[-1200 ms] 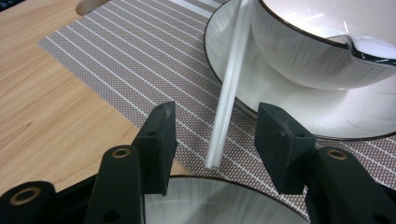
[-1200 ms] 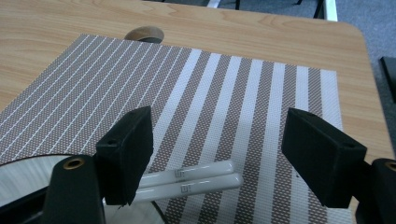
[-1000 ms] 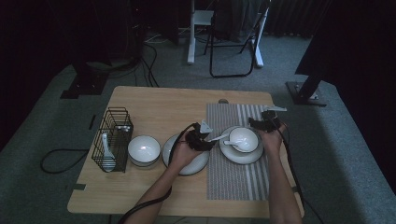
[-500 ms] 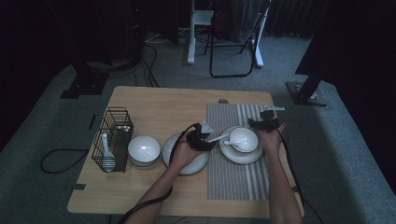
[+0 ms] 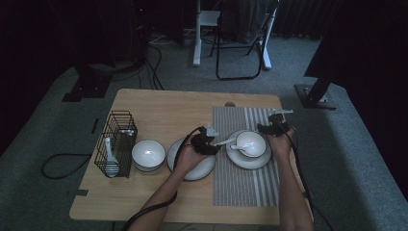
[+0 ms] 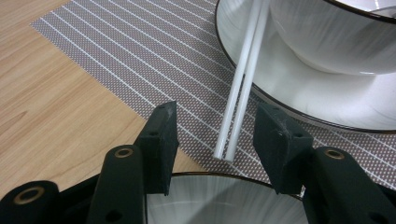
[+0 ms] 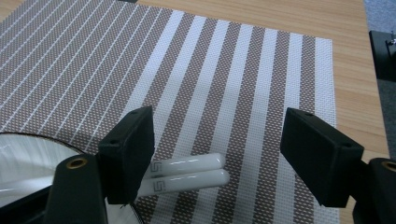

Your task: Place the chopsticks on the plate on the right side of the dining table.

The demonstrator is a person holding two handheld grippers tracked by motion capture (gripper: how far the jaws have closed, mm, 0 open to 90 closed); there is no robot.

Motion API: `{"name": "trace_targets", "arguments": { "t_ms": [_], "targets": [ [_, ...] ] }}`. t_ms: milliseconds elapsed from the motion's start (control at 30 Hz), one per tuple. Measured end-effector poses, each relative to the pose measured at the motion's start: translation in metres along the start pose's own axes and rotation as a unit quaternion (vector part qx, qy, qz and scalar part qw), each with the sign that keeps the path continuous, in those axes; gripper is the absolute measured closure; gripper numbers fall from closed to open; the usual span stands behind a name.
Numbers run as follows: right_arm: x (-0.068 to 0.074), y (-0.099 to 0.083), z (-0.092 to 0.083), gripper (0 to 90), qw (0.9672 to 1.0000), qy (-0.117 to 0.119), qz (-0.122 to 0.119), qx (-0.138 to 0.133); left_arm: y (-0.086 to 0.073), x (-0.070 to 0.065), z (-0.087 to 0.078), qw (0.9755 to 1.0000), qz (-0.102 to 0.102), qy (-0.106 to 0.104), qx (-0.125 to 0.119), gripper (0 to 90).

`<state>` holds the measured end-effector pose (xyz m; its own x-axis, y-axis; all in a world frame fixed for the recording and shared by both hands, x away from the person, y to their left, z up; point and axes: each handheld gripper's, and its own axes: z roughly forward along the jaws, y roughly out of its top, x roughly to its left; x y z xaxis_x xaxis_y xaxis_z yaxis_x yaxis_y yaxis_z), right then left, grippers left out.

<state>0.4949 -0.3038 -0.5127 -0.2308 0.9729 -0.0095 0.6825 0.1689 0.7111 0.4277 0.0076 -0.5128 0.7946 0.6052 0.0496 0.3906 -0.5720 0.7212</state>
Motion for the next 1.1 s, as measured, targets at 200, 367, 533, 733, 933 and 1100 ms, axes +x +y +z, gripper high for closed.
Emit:
{"name": "trace_targets", "arguments": {
  "t_ms": [200, 367, 533, 733, 933, 1100],
  "targets": [
    [-0.001, 0.000, -0.003, 26.2, 0.9999, -0.011, -0.011, 0.008, 0.003, 0.001, 0.003, 1.0000, 0.000, 0.004, 0.007, 55.0],
    [-0.001, -0.001, -0.004, 26.3, 0.9998, -0.013, -0.010, 0.010, 0.004, 0.001, 0.006, 0.9999, 0.003, 0.009, 0.013, 56.9],
    [-0.004, -0.003, -0.005, 26.3, 0.9999, -0.010, -0.003, 0.011, 0.006, 0.002, 0.009, 0.9998, 0.000, 0.012, 0.018, 58.4],
    [-0.010, -0.009, -0.008, 26.4, 0.9998, -0.016, -0.001, 0.013, 0.009, 0.003, 0.013, 0.9995, 0.001, 0.016, 0.027, 60.8],
    [-0.012, -0.008, -0.013, 26.4, 0.9997, -0.017, -0.005, 0.014, 0.012, 0.002, 0.016, 0.9994, 0.001, 0.021, 0.029, 62.1],
    [-0.013, -0.008, -0.015, 26.5, 0.9997, -0.019, -0.009, 0.016, 0.014, 0.003, 0.015, 0.9993, -0.008, 0.024, 0.027, 61.3]
  ]
}}
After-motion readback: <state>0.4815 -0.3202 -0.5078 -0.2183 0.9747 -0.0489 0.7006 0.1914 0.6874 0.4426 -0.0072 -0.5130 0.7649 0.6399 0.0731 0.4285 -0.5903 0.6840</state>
